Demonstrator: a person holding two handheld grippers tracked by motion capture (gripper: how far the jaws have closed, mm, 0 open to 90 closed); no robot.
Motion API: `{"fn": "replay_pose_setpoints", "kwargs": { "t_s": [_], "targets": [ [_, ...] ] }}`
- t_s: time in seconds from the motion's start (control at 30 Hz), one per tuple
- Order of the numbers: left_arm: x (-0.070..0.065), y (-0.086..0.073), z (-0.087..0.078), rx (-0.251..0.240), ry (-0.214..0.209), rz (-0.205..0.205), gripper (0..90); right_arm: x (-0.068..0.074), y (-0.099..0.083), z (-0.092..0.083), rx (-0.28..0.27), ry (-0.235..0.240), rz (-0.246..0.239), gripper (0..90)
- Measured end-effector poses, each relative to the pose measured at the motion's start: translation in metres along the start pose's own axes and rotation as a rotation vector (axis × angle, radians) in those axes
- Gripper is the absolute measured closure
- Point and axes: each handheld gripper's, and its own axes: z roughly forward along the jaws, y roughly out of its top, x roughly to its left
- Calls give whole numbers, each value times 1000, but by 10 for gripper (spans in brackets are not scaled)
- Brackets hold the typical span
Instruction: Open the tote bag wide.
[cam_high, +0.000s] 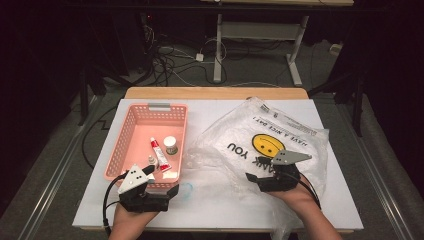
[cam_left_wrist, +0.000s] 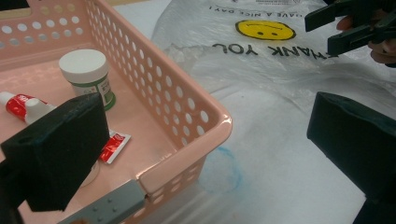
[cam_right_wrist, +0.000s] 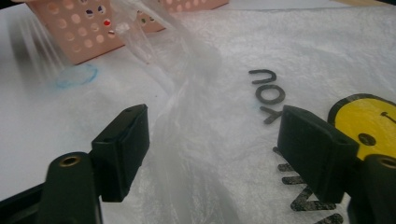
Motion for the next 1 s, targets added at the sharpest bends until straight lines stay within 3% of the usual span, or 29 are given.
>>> {"fn": "replay_pose_setpoints", "kwargs": {
  "t_s": [0.2,0.37,0.5,0.73,1.0],
  "targets": [
    [0,-1,1,5,-4,-2,0,5,-7,8,63,30,-21,350],
    [0,-1,-1,3,-2,-1,0,12,-13,19,158,55,-93,422],
    [1,-2,-2,4,0,-1,0,14,-15,24,193,51,-114,423],
    [1,-2,0,9,-3,0,0,15,-16,31,206,55,-115,441],
    [1,-2,-1,10,-4,5,0,17,-17,35,208,48,-133,542]
  ]
}}
